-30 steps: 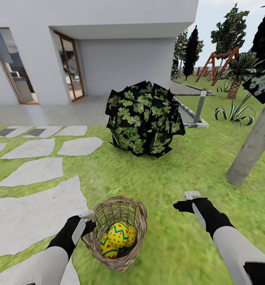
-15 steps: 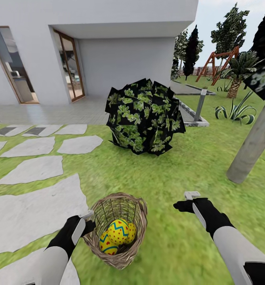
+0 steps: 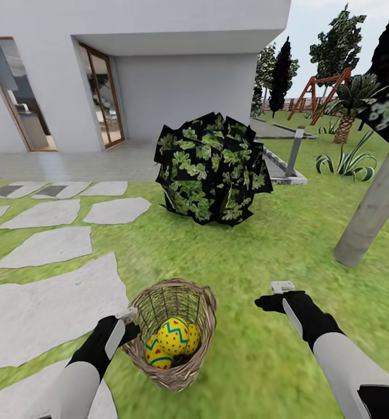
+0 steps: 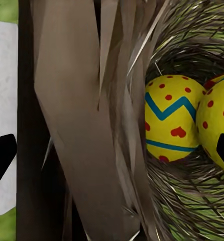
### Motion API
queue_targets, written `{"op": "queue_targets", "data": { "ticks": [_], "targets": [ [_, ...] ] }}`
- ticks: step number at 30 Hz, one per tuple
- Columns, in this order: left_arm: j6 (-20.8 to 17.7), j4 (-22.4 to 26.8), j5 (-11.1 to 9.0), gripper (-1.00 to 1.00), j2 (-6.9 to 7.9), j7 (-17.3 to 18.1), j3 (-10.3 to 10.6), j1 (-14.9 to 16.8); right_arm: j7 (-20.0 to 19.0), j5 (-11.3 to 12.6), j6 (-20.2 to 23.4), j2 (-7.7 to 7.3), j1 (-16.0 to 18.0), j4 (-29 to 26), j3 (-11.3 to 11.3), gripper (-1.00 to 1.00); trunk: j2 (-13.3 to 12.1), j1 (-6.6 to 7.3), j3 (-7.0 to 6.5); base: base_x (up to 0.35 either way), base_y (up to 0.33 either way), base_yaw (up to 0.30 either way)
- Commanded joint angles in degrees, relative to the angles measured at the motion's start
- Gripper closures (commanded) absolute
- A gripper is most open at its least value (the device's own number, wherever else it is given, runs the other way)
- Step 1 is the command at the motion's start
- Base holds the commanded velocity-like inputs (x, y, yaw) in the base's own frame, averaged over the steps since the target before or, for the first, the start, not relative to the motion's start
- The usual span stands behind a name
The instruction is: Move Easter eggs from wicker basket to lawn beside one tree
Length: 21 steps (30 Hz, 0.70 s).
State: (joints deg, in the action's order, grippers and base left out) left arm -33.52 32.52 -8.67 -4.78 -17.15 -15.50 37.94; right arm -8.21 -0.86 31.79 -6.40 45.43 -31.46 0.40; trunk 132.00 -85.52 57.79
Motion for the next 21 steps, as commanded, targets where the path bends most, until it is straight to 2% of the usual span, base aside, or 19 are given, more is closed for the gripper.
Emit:
{"op": "queue_targets", "data": {
  "ticks": [1, 4, 5, 18, 21],
  "targets": [
    [-0.1, -0.61, -1.09, -1.0, -0.06, -0.44, -0.22, -0.04, -0.23, -0.11, 0.29, -0.02, 0.01, -0.09, 0.04, -1.0, 0.01, 0.0, 0.06, 0.0, 0.0, 0.0],
    [-0.06, -0.61, -1.09, -1.0, -0.06, -0.43, -0.21, -0.04, -0.23, -0.08, 0.29, -0.09, 0.01, -0.09, 0.04, -1.0, 0.01, 0.0, 0.06, 0.0, 0.0, 0.0],
    [-0.06, -0.61, -1.09, 1.0, -0.06, -0.43, -0.17, -0.01, -0.23, -0.09, 0.29, -0.1, 0.01, -0.09, 0.0, -1.0, 0.01, 0.0, 0.06, 0.0, 0.0, 0.0],
    [-0.06, -0.52, -1.08, 1.0, -0.23, -0.51, 0.03, 0.0, -0.23, -0.04, 0.29, -0.1, 0.01, 0.0, -0.03, -1.0, 0.01, 0.0, 0.06, 0.0, 0.0, 0.0],
    [-0.11, -0.52, -1.08, 1.0, -0.31, -0.51, 0.05, -0.01, -0.23, -0.08, 0.29, -0.02, 0.01, 0.07, 0.01, -1.0, -1.19, 0.66, -0.48, 0.0, 0.0, 0.0]
  ]
}}
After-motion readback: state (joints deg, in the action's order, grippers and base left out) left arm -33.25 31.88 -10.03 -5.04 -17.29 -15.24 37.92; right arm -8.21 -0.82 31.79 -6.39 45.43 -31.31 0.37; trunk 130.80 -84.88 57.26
